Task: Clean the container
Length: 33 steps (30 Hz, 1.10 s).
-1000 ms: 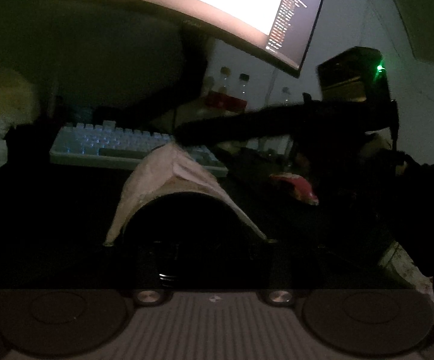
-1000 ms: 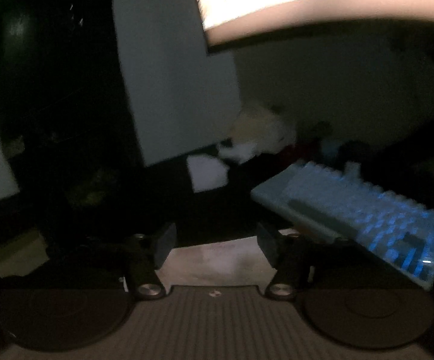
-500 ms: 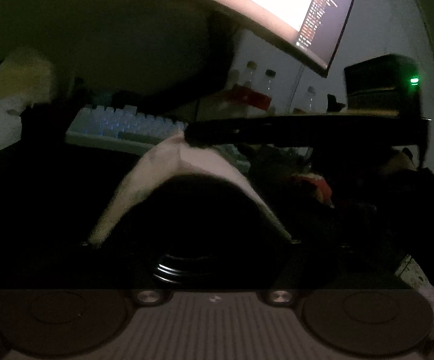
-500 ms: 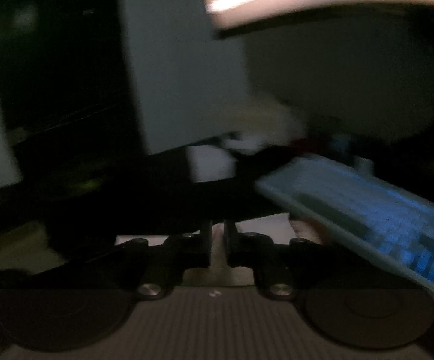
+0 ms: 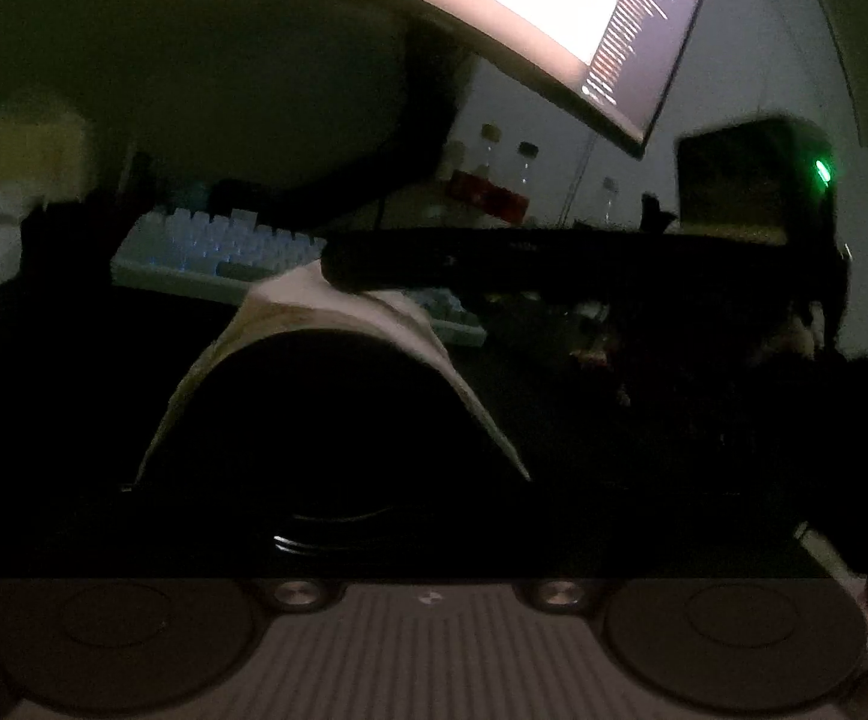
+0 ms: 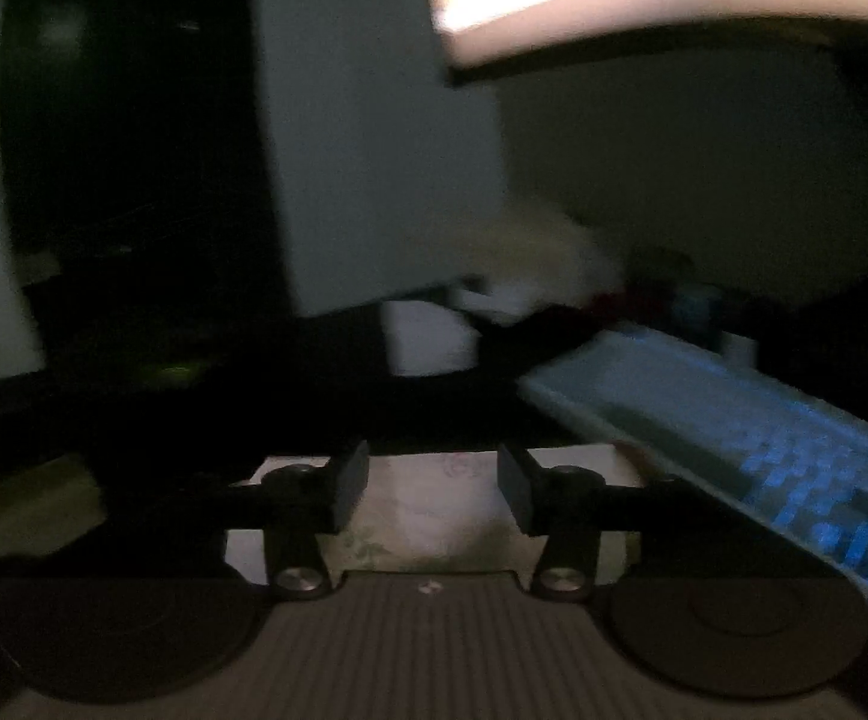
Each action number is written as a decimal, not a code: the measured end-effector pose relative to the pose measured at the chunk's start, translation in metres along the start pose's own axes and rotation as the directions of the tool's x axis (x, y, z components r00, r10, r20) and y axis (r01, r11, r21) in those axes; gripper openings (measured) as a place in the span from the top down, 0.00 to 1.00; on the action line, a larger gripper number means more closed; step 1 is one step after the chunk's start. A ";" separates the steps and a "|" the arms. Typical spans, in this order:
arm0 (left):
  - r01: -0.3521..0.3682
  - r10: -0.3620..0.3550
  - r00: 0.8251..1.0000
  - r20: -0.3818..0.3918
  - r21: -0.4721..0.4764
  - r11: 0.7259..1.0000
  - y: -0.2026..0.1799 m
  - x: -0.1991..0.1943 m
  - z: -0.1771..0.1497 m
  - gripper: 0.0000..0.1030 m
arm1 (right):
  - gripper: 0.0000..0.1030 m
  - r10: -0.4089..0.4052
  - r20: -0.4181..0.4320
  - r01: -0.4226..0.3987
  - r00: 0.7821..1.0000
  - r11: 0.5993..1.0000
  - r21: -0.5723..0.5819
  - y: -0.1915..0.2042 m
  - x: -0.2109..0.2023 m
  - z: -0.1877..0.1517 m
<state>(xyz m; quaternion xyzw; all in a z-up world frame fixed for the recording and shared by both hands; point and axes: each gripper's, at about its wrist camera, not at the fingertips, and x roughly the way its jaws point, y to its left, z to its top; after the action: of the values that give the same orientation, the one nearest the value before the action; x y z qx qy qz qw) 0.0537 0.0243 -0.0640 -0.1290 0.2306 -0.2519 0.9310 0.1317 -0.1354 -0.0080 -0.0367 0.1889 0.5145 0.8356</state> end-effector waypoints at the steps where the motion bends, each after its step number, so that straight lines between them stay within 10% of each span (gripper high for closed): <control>1: 0.000 0.000 1.000 0.000 -0.003 1.000 0.000 0.000 0.000 0.15 | 0.49 -0.013 0.005 0.013 1.000 1.000 0.002 0.000 0.000 -0.001; 7: 0.010 -0.010 1.000 -0.016 -0.023 1.000 0.000 0.000 0.004 0.05 | 0.35 -0.134 -0.036 0.138 0.990 0.977 0.160 -0.032 0.010 0.003; 12: 0.043 -0.044 0.999 -0.013 -0.054 0.998 0.006 0.001 0.005 0.00 | 0.36 0.003 -0.025 -0.001 1.000 0.999 0.049 -0.001 -0.002 0.002; 19: 0.026 -0.026 1.000 -0.008 -0.017 1.000 0.002 0.002 0.002 0.00 | 0.33 -0.093 -0.072 0.101 0.993 0.987 0.122 -0.024 0.001 0.004; 27: 0.075 -0.074 0.997 0.008 -0.073 0.995 0.013 -0.001 0.003 0.00 | 0.33 0.002 -0.098 0.000 0.995 1.000 0.020 -0.008 -0.003 0.006; 33: 0.066 -0.066 0.998 0.006 -0.056 0.996 0.011 0.000 0.002 0.00 | 0.29 -0.056 0.021 0.055 0.998 0.998 0.028 -0.002 -0.006 0.011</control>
<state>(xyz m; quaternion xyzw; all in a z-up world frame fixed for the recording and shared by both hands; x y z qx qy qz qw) 0.0587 0.0337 -0.0659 -0.1633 0.2315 -0.2755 0.9186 0.1340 -0.1385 0.0037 -0.0250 0.1856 0.4889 0.8520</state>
